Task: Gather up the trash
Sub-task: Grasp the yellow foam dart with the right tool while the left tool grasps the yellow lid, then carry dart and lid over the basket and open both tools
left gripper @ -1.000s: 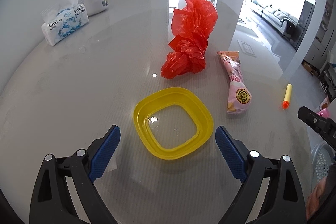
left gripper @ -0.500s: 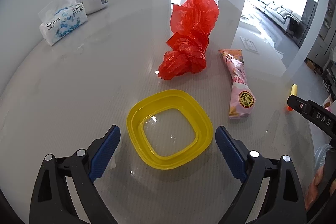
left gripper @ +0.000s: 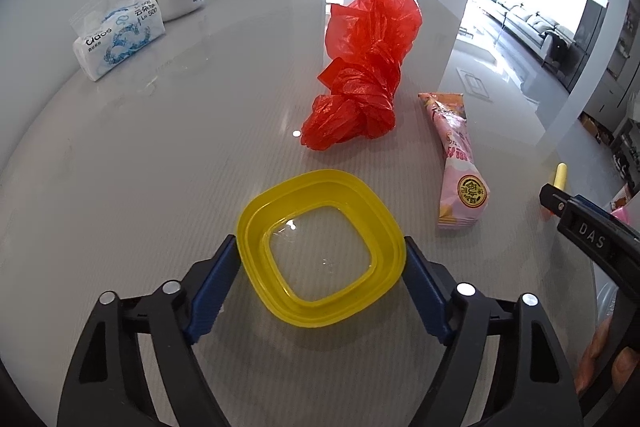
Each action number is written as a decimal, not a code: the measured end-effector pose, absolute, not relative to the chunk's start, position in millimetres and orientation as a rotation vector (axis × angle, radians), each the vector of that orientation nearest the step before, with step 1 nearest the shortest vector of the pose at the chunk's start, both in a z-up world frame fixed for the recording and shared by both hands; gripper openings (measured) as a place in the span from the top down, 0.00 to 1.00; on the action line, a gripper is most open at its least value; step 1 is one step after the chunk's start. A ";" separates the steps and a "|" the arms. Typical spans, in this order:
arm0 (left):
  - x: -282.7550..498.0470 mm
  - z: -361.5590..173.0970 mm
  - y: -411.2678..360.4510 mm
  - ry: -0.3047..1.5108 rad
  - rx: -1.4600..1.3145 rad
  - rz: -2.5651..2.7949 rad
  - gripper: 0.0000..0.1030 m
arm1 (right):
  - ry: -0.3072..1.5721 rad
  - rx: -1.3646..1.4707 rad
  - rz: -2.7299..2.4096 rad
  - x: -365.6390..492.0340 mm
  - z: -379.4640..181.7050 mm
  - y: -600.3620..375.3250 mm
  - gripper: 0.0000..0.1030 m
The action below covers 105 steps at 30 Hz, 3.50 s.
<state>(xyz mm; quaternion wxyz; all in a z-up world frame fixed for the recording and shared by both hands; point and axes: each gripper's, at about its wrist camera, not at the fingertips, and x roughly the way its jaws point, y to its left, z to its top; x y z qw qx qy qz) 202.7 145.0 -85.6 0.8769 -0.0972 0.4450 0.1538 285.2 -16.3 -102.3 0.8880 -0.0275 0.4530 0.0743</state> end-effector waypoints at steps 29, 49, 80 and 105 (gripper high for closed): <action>151.5 -59.2 134.4 0.816 -0.141 0.230 0.30 | 0.902 0.099 0.269 211.8 -82.3 -51.3 0.87; 55.0 -36.2 57.3 0.760 -0.061 0.023 0.30 | 0.852 0.183 0.142 56.2 -57.9 -128.0 0.87; 89.0 -61.5 -132.0 0.839 0.130 -0.305 0.30 | 0.868 0.324 -0.096 5.1 -87.0 -294.6 0.87; 110.4 -84.1 -155.8 0.912 0.143 -0.303 0.19 | 0.885 0.376 -0.092 25.3 -110.8 -321.0 0.63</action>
